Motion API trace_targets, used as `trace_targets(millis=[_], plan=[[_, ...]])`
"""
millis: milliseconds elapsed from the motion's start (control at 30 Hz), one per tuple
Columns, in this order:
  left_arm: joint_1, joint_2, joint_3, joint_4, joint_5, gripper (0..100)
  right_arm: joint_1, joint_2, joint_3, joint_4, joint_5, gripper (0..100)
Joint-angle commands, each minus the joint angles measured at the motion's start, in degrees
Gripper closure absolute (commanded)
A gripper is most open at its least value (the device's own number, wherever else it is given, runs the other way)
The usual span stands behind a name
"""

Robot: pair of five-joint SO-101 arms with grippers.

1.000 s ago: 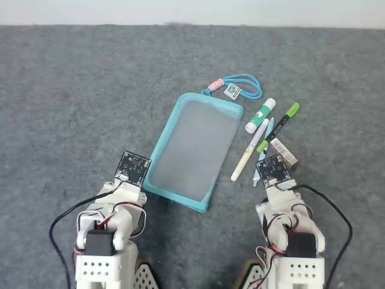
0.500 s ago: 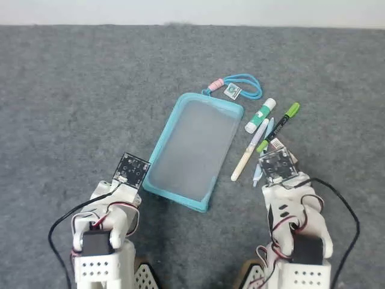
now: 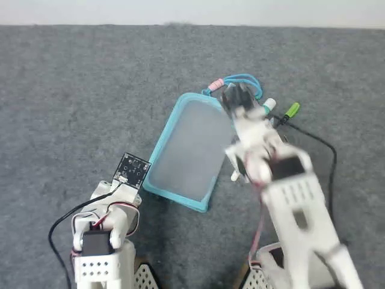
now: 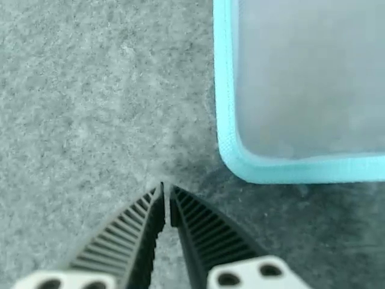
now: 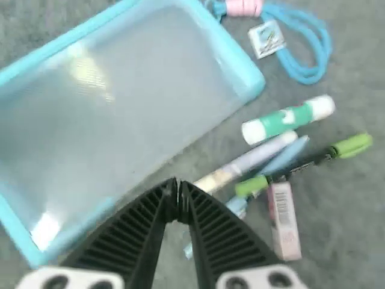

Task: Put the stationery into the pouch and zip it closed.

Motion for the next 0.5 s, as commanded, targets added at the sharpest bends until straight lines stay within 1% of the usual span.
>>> trace_targets(millis=[0,100,167,233,333,467], plan=[[-0.35,0.35,-0.4,-0.35,-0.62,99,-1.19,13.58,-13.98,-1.1,-4.92,99.2],[-0.35,0.35,-0.4,-0.35,-0.7,99,-1.01,23.16,-24.0,-0.84,-5.8,97.2],[-0.35,0.35,-0.4,-0.35,-0.7,99,-1.1,29.41,-29.98,-0.84,-5.98,90.8],[-0.35,0.35,-0.4,-0.35,-0.7,99,-1.27,35.65,-35.25,-1.27,-8.18,83.7],[-0.35,0.35,-0.4,-0.35,-0.7,99,-1.54,44.62,-43.96,-1.45,-15.82,77.1],[-0.35,0.35,-0.4,-0.35,-0.7,99,-1.54,55.96,-57.14,-1.45,-29.19,75.8]])
